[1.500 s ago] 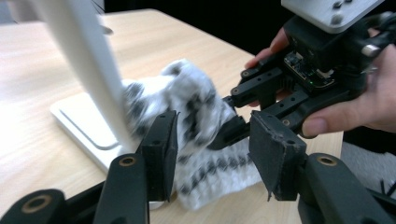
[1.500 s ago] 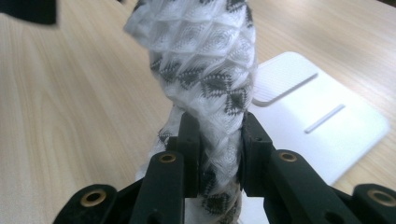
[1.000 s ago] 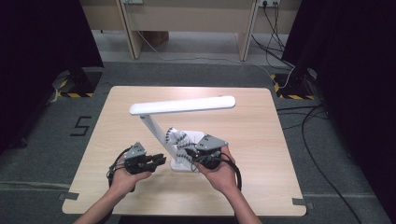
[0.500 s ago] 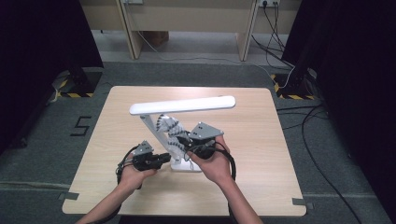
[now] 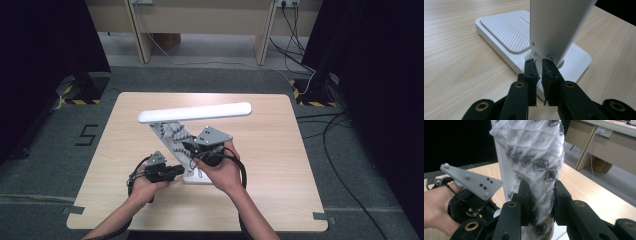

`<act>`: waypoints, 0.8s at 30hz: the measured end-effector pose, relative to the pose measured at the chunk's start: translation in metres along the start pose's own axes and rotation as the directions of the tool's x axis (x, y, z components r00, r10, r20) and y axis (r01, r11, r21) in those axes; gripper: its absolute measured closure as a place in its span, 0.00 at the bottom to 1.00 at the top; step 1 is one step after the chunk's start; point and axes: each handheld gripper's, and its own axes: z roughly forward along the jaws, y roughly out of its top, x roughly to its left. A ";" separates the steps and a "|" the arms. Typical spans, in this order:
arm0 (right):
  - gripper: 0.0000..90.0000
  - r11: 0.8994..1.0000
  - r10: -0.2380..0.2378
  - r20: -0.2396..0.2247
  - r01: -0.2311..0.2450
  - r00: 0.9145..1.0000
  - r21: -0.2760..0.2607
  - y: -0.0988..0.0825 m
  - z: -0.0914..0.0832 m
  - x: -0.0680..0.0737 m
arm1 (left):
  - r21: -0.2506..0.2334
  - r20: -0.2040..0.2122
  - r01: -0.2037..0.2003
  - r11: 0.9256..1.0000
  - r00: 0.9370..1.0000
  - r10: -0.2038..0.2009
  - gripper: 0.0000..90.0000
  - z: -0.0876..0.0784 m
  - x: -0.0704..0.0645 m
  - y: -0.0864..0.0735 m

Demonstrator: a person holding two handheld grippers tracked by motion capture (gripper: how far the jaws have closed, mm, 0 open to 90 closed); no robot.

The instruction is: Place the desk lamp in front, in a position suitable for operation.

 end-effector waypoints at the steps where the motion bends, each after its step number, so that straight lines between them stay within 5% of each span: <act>1: 0.81 1.000 0.001 -0.003 -0.001 1.000 -0.001 0.002 0.000 0.001 | -0.003 0.002 0.002 1.000 1.000 -0.002 0.91 0.001 0.000 -0.001; 24: 0.80 0.999 -0.030 -0.019 0.030 0.999 -0.017 0.014 0.000 0.006 | 0.016 0.000 0.021 1.000 1.000 -0.021 0.92 0.005 0.001 -0.005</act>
